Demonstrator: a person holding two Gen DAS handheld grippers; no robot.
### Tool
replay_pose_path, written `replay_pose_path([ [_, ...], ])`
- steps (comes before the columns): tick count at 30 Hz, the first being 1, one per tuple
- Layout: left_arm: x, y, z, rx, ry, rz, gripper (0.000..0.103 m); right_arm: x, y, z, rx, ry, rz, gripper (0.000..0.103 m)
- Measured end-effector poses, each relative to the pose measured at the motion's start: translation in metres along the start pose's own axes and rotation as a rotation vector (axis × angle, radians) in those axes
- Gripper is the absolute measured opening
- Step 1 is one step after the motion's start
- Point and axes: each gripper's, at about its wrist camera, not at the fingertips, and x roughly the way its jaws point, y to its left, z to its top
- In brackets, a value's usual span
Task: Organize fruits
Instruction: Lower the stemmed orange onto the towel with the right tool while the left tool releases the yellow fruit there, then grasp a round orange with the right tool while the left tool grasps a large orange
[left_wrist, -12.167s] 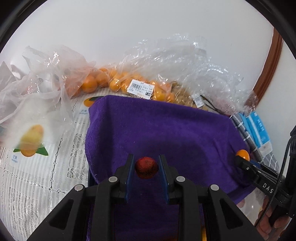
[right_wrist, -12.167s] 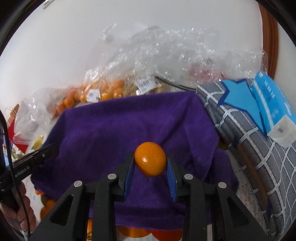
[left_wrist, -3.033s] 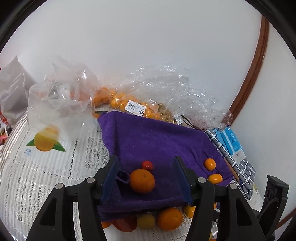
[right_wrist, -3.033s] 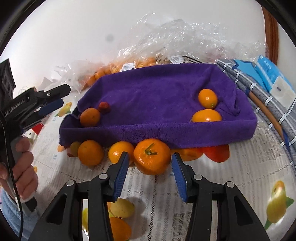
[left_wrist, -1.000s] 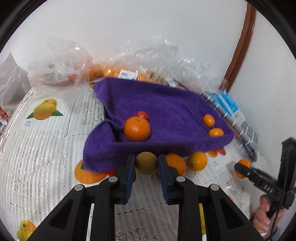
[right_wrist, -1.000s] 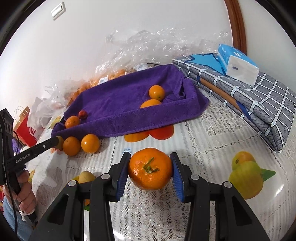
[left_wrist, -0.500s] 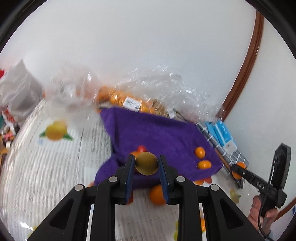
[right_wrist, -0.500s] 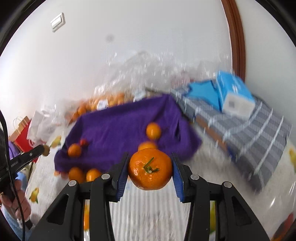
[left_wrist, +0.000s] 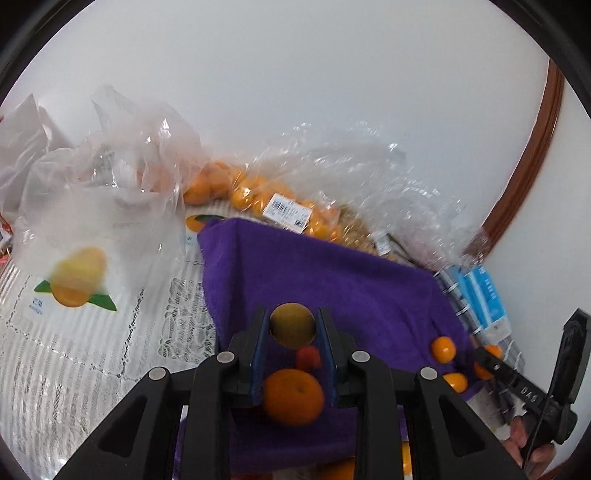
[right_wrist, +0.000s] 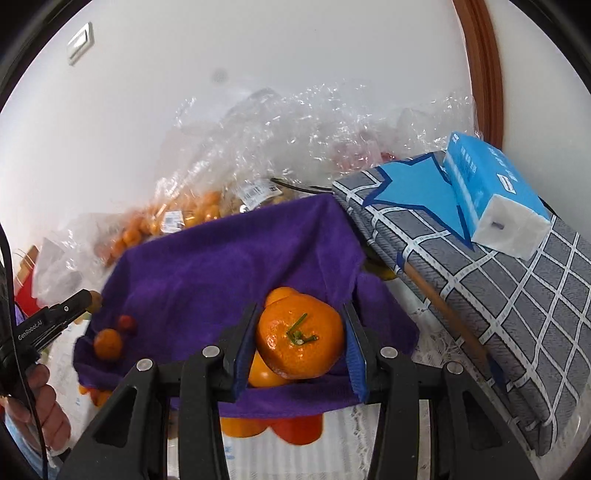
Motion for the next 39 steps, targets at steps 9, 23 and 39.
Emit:
replay_pose_path([
  [9, 0.012, -0.007, -0.009, 0.058, 0.003, 0.070, 0.025, 0.017, -0.012, -0.004, 0.059, 0.036, 0.005, 0.043],
  [23, 0.012, -0.005, -0.009, 0.052, 0.007, 0.067, 0.025, 0.021, -0.004, -0.009, 0.025, 0.030, -0.011, 0.043],
  [39, -0.014, -0.007, -0.006, 0.066, -0.063, 0.067, 0.045, -0.027, 0.028, -0.019, -0.060, -0.030, -0.084, 0.065],
])
